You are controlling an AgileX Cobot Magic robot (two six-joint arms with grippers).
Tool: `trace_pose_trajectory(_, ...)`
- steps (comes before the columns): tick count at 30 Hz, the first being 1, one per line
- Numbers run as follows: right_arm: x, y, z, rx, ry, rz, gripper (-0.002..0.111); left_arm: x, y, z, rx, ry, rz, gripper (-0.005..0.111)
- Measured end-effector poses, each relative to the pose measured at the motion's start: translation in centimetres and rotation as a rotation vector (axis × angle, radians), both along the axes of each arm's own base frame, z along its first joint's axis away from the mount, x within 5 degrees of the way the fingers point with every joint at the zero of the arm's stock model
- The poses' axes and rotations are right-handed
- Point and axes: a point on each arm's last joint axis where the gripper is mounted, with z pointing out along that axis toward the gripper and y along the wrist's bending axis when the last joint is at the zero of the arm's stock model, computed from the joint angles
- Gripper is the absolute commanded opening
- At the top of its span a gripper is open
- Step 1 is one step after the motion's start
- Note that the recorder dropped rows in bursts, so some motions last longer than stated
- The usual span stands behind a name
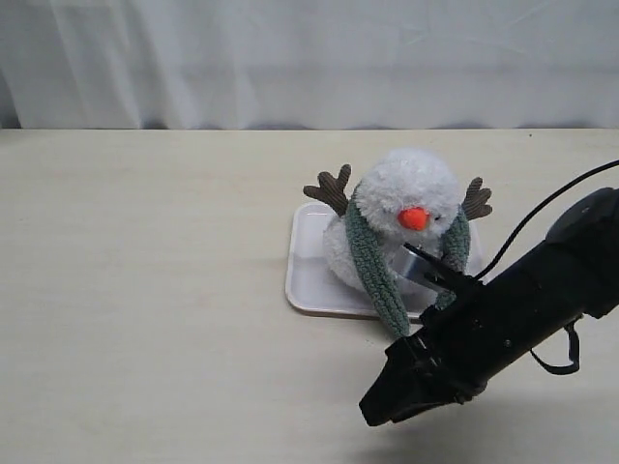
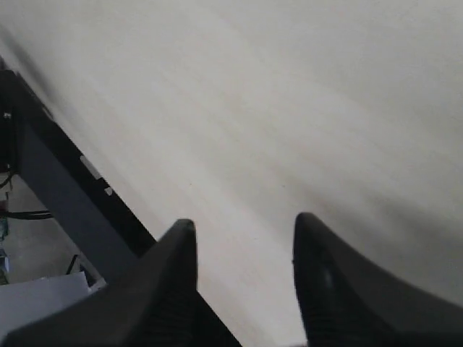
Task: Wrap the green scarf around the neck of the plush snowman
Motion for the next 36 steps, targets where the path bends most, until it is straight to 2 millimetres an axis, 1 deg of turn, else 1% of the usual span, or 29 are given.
trace_pose_trajectory(2,-0.1,0.0,1.0,0.015,-0.040,0.012,0.014,0.0,0.0,0.0,0.000,0.000,0.000,0.000)
trace_pose_trajectory(4,-0.3,-0.1,2.2,0.026,-0.094,0.018,0.004,0.0,0.0,0.0,0.000,0.000,0.000,0.000)
trace_pose_trajectory(7,-0.4,-0.3,4.4,0.019,-0.231,-0.006,0.004,0.0,0.0,0.0,0.000,0.000,0.000,0.000)
trace_pose_trajectory(8,-0.2,-0.8,6.1,-0.014,-0.372,-0.048,0.004,0.0,0.0,0.0,0.000,0.000,0.000,0.000)
trace_pose_trajectory(9,0.0,-1.5,7.9,-0.063,-0.523,-0.120,0.004,0.0,0.0,0.0,0.000,0.000,0.000,0.000)
trace_pose_trajectory(10,0.2,-1.9,8.5,-0.092,-0.583,-0.170,0.004,0.0,0.0,0.0,0.000,0.000,0.000,0.000)
trace_pose_trajectory(11,0.4,-2.9,9.7,-0.156,-0.708,-0.273,0.004,0.0,0.0,0.0,0.000,0.000,0.000,0.000)
trace_pose_trajectory(12,0.4,-3.4,9.9,-0.186,-0.754,-0.309,0.004,0.0,0.0,0.0,0.000,0.000,0.000,0.000)
trace_pose_trajectory(13,0.5,-4.4,10.1,-0.249,-0.840,-0.406,0.004,0.0,0.0,0.0,0.000,0.000,0.000,0.000)
trace_pose_trajectory(14,0.6,-4.7,9.9,-0.272,-0.865,-0.441,0.004,0.0,0.0,0.0,0.000,0.000,0.000,0.000)
trace_pose_trajectory(15,0.5,-5.5,9.2,-0.317,-0.901,-0.513,0.004,0.0,0.0,0.0,0.000,0.000,0.000,0.000)
trace_pose_trajectory(16,0.5,-5.7,8.7,-0.335,-0.905,-0.539,0.004,0.0,0.0,0.0,0.000,0.000,0.000,0.000)
trace_pose_trajectory(17,0.6,-6.0,7.5,-0.370,-0.894,-0.554,0.004,0.0,0.0,0.0,0.000,0.000,0.000,0.000)
trace_pose_trajectory(20,1.1,-6.0,5.8,-0.405,-0.844,-0.543,0.004,0.0,0.0,0.0,0.000,0.000,0.000,0.000)
trace_pose_trajectory(24,2.1,-5.9,3.0,-0.455,-0.747,-0.534,0.004,0.0,0.0,0.0,0.000,0.000,0.000,0.000)
trace_pose_trajectory(26,2.7,-5.9,2.0,-0.477,-0.727,-0.551,0.004,0.0,0.0,0.0,0.000,0.000,0.000,0.000)
trace_pose_trajectory(31,3.4,-6.1,0.6,-0.505,-0.699,-0.613,0.004,0.0,0.0,0.0,0.000,0.000,0.000,0.000)
trace_pose_trajectory(36,4.0,-6.4,0.4,-0.510,-0.710,-0.701,0.004,0.0,0.0,0.0,0.000,0.000,0.000,0.000)
